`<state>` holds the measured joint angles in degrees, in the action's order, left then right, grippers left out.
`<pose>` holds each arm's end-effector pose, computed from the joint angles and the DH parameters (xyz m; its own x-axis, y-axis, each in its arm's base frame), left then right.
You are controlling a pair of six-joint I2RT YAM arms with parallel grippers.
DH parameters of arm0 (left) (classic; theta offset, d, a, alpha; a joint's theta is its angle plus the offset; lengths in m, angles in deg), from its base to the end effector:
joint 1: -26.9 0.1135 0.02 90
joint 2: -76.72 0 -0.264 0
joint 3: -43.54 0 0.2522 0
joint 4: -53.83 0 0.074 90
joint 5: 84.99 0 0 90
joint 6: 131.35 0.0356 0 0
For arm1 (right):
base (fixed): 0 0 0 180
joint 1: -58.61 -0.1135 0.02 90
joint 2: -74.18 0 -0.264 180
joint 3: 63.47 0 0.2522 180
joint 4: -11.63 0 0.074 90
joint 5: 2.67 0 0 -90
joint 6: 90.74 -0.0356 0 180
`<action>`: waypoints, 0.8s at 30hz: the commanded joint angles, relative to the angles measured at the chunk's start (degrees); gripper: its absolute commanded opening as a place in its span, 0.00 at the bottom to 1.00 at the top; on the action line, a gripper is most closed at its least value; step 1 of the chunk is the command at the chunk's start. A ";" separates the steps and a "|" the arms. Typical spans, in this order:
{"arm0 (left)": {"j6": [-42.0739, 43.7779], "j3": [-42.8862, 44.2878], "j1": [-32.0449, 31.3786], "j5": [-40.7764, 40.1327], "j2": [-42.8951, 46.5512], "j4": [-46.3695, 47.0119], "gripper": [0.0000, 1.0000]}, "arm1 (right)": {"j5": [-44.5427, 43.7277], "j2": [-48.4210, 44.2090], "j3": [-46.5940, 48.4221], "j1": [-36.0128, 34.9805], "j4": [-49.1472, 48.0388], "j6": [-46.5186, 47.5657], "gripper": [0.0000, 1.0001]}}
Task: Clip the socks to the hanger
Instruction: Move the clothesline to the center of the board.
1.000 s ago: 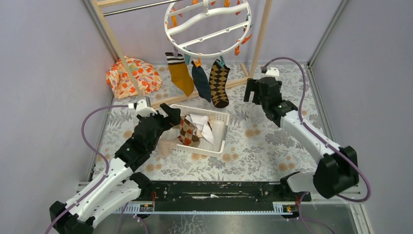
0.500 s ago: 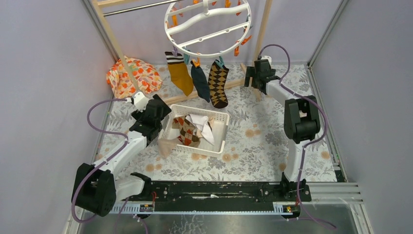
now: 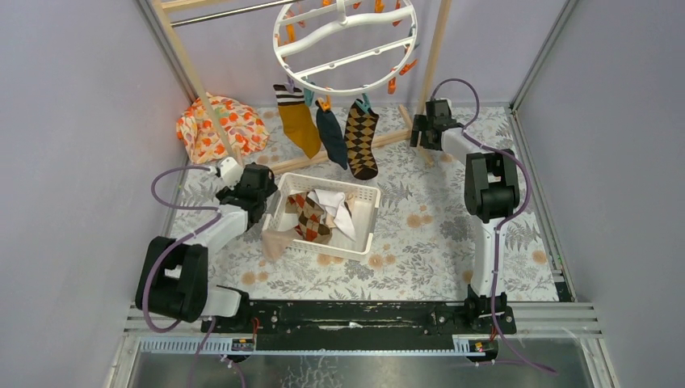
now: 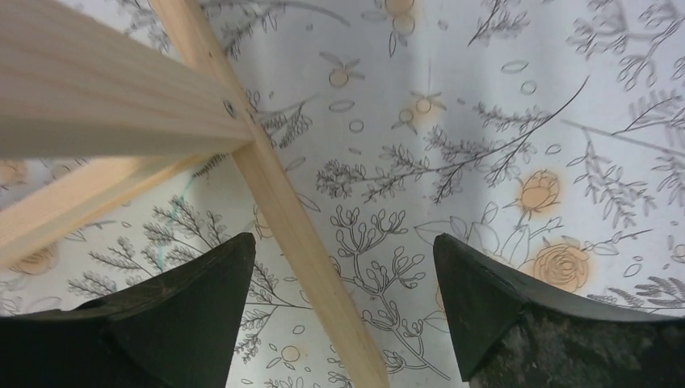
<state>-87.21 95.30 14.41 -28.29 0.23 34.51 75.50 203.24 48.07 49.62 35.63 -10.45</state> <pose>0.2600 -0.0376 0.1925 -0.3260 -0.5421 -0.7745 -0.6296 0.7356 -0.2500 0.5032 0.0722 0.1704 -0.6456 0.0650 -0.7609 0.1091 0.9940 -0.0077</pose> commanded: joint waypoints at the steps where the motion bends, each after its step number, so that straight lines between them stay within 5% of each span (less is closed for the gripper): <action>1: -2.47 0.41 2.76 3.82 -4.48 2.56 0.99 | 2.72 -2.28 -2.63 -0.31 -1.14 -0.52 0.86; 15: -1.21 5.09 5.82 11.89 -15.89 1.16 0.99 | 3.52 -4.60 -5.59 -0.19 1.14 -3.13 0.12; 18: -0.79 5.30 6.39 12.51 -16.79 1.99 0.99 | 3.33 -5.68 -7.18 -0.21 2.06 -4.07 0.01; 24: 0.24 7.27 7.46 13.87 -18.89 2.53 0.99 | 3.68 -9.82 -12.92 -0.15 3.29 -5.98 0.00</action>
<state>-86.78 101.33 21.63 -18.93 -16.01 35.29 84.98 198.34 38.52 49.75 34.73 -11.61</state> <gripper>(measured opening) 0.986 0.152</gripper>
